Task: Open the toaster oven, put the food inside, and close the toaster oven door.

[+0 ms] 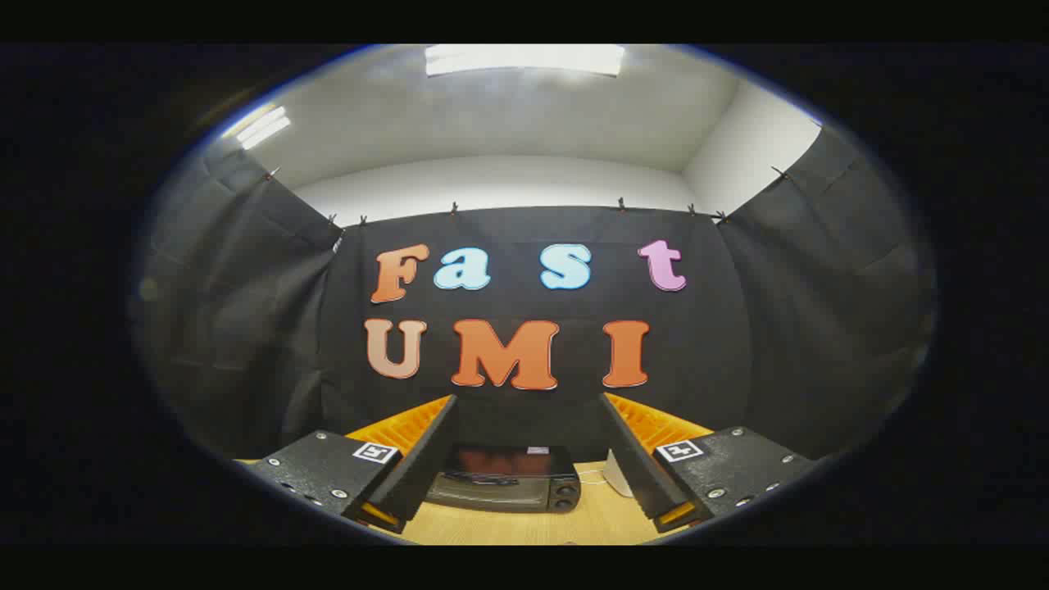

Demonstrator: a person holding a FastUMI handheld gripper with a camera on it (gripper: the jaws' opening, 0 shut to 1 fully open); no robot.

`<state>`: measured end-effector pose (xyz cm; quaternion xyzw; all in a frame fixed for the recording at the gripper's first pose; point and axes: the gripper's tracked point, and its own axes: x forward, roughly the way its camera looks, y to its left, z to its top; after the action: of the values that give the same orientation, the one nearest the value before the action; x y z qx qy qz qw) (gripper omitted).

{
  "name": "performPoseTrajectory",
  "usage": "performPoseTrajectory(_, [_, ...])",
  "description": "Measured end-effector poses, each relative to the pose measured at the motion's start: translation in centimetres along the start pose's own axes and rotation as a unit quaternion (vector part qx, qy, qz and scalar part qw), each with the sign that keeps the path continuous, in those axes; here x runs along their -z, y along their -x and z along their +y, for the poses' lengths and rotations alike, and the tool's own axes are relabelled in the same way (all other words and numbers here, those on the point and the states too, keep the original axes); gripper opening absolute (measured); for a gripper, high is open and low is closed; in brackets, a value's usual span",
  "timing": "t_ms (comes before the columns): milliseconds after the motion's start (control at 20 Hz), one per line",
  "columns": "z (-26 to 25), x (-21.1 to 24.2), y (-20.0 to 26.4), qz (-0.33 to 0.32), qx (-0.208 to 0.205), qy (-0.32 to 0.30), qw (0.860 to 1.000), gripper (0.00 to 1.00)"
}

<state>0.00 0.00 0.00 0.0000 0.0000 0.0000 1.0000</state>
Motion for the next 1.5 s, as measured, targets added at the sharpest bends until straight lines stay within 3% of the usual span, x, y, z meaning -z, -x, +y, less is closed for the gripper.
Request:
performPoseTrajectory(950, [0.5, 0.3, -1.2, 0.006, -0.004, -0.024, 1.000, 0.98])
performPoseTrajectory(1300, [2.4, 3.1, -5.2, 0.043, -0.003, -0.008, 0.999, 0.99])
performPoseTrajectory(1500, [4.2, 7.4, -8.1, 0.095, -0.011, -0.010, 0.995, 0.99])
